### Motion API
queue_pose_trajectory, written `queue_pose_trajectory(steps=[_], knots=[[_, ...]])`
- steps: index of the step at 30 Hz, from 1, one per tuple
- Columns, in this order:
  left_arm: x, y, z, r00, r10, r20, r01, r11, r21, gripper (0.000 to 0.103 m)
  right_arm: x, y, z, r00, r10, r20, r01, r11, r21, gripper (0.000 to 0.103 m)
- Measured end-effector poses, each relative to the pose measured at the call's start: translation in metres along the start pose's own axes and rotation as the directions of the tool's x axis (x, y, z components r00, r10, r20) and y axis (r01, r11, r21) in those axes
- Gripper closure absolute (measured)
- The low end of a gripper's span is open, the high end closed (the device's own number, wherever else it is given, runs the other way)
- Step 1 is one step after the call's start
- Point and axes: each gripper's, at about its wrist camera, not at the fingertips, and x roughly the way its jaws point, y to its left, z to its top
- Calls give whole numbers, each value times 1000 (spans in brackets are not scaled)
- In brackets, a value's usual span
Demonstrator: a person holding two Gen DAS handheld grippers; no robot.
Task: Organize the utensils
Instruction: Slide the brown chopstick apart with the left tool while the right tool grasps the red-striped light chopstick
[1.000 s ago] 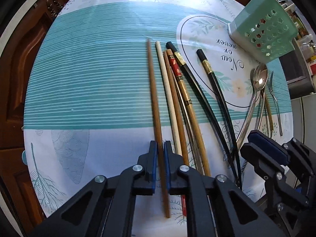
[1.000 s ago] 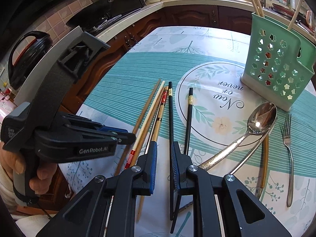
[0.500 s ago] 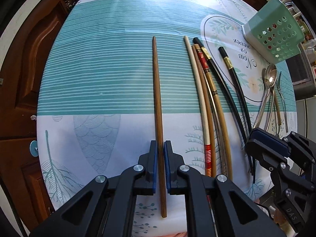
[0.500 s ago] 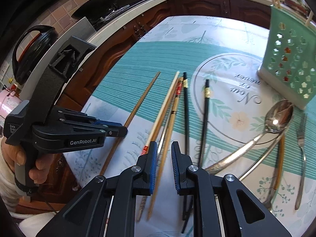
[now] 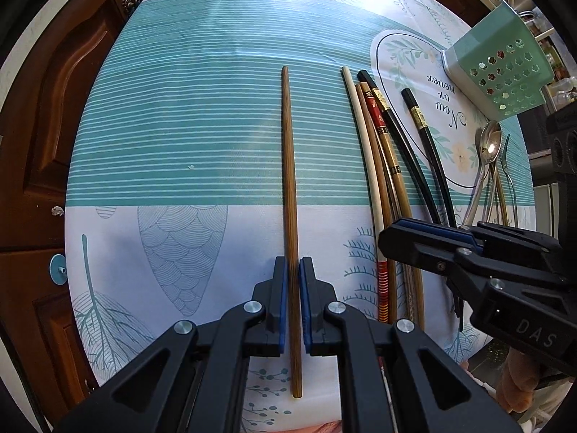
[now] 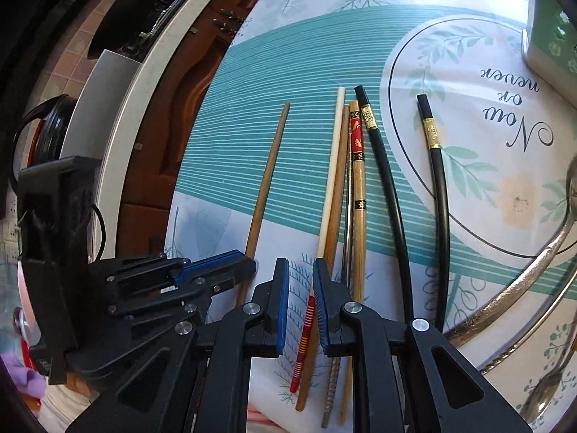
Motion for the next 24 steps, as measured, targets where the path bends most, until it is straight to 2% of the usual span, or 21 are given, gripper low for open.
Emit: queue_pose_trajectory(steps=[5,13,16,18,20,24], knots=[[-1,1,0,1000,-4,-2,4,1000,9,97,11,7,2,998,-67,-16,67,998,6,88],[-1,1,1,1000,-9,-10,9,1000,9,97,20,21,6,981,-193,-28,193,981,-21,88],[-1,1,0,1000,4,-17,-4,1000,12,97,27,34,11,965,-261,-19,260,964,-58,88],[-1,1,0,1000,11,-24,-11,1000,8,97,30,44,10,945,-327,-8,324,939,-114,88],[-2,4,0,999,14,-30,-14,1000,-4,97,30,47,10,933,-359,-5,355,924,-145,88],[-2,11,-2,999,18,-36,-18,1000,-20,97,35,59,4,899,-438,22,430,870,-241,95]])
